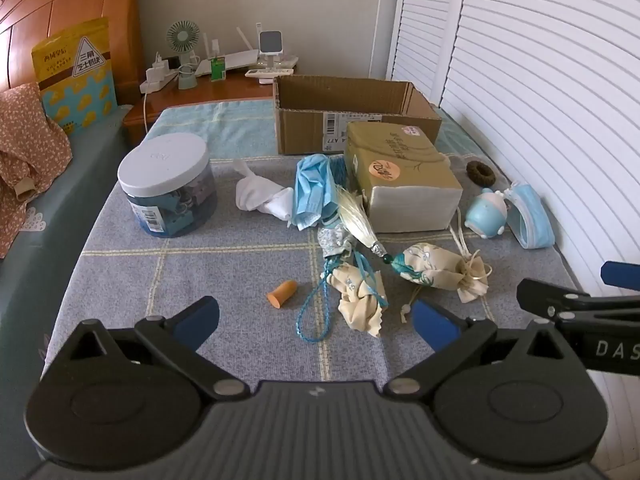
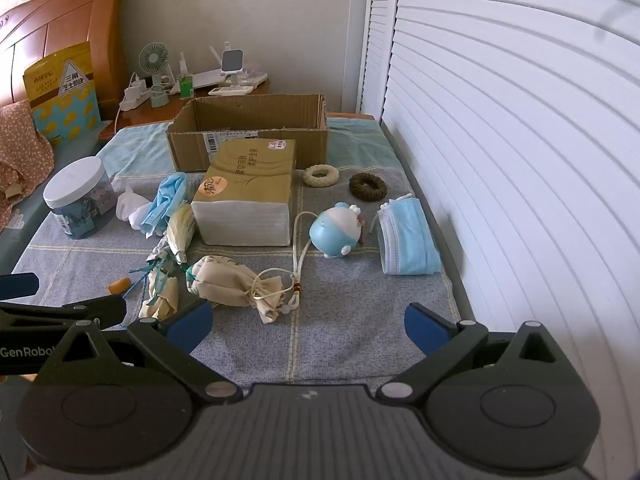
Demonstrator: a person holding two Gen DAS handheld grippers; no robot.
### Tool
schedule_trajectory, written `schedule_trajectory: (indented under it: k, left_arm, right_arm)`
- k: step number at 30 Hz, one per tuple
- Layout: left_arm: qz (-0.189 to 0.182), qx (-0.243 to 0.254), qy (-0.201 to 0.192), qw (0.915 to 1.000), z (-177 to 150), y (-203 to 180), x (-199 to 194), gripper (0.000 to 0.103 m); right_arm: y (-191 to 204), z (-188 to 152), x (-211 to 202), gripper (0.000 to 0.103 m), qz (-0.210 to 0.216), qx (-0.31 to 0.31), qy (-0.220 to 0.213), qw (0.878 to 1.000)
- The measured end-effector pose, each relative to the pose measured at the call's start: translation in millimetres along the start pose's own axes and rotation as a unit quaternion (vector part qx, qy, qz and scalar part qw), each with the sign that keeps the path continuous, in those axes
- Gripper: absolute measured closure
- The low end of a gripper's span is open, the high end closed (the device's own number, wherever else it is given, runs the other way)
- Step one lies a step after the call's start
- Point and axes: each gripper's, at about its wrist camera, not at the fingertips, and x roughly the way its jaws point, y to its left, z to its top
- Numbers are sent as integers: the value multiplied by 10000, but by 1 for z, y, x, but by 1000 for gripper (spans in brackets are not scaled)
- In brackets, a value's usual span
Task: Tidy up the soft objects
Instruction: 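Move the right tool toward the beige drawstring pouch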
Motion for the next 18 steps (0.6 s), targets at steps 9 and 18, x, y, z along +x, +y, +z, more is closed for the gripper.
schedule_trajectory:
  k: [9, 18]
  left_arm:
    - [-16, -17, 12, 10000, 1, -1, 0, 1]
    - [-33, -34, 6, 10000, 0, 0, 0, 1]
  right_arm:
    - [0, 0, 0, 0, -5, -7, -5, 10000]
    - [0, 0, 0, 0, -7, -7, -10, 10000]
